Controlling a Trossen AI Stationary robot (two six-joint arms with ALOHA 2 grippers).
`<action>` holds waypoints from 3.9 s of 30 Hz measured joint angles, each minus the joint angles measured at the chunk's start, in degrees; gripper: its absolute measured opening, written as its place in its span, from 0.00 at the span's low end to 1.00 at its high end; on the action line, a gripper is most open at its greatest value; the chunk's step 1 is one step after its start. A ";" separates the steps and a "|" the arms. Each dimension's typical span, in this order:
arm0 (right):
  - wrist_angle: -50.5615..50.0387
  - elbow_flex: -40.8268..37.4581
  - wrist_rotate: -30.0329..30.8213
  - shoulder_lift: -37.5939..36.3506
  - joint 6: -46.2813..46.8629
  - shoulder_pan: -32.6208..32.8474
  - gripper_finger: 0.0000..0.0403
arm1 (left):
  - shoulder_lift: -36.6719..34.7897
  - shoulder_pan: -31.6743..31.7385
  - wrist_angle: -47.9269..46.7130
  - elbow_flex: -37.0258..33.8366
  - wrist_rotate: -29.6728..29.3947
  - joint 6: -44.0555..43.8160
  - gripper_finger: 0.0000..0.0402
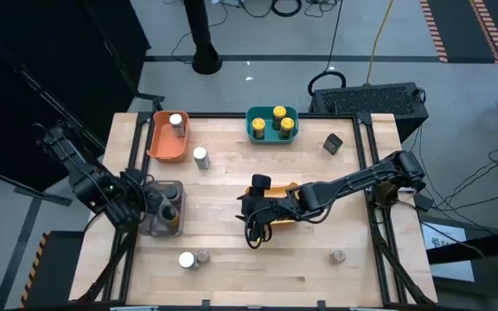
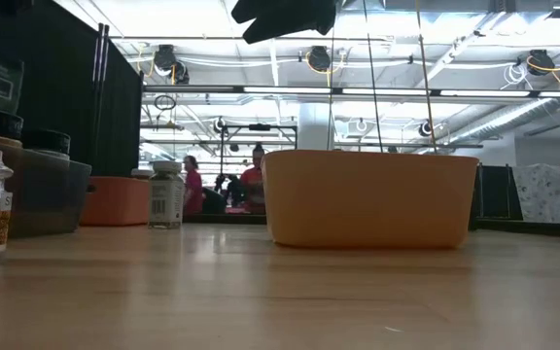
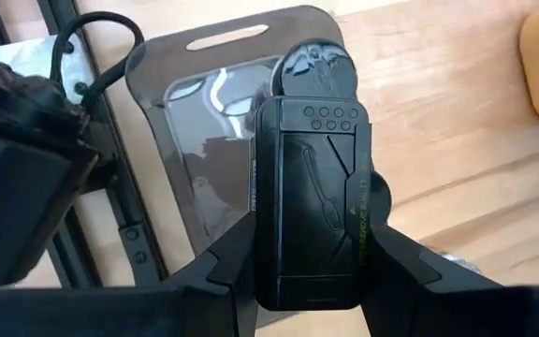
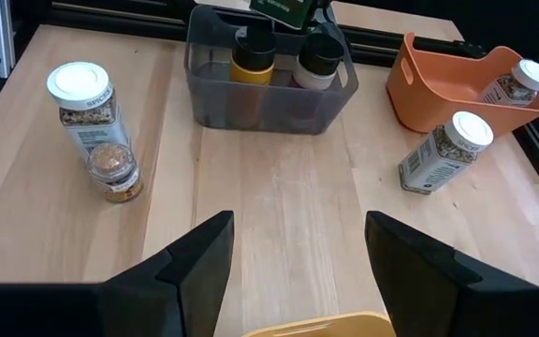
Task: Sort spices by type
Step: Put the bottom black seasoning can into the black bin, then put the top white spice bottle into the orange bin
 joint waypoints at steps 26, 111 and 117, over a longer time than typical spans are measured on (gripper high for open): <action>1.42 0.00 0.04 0.00 -0.44 -0.04 0.56 | -0.07 3.08 -0.02 -12.69 -1.51 1.21 0.34; -30.69 -0.04 -10.68 -9.35 43.19 -4.26 0.56 | 4.38 5.26 49.50 -6.61 -25.51 122.98 0.60; -29.99 -0.04 -11.68 -9.35 54.84 -0.53 0.56 | -1.18 7.26 70.17 -18.00 -15.74 132.64 0.60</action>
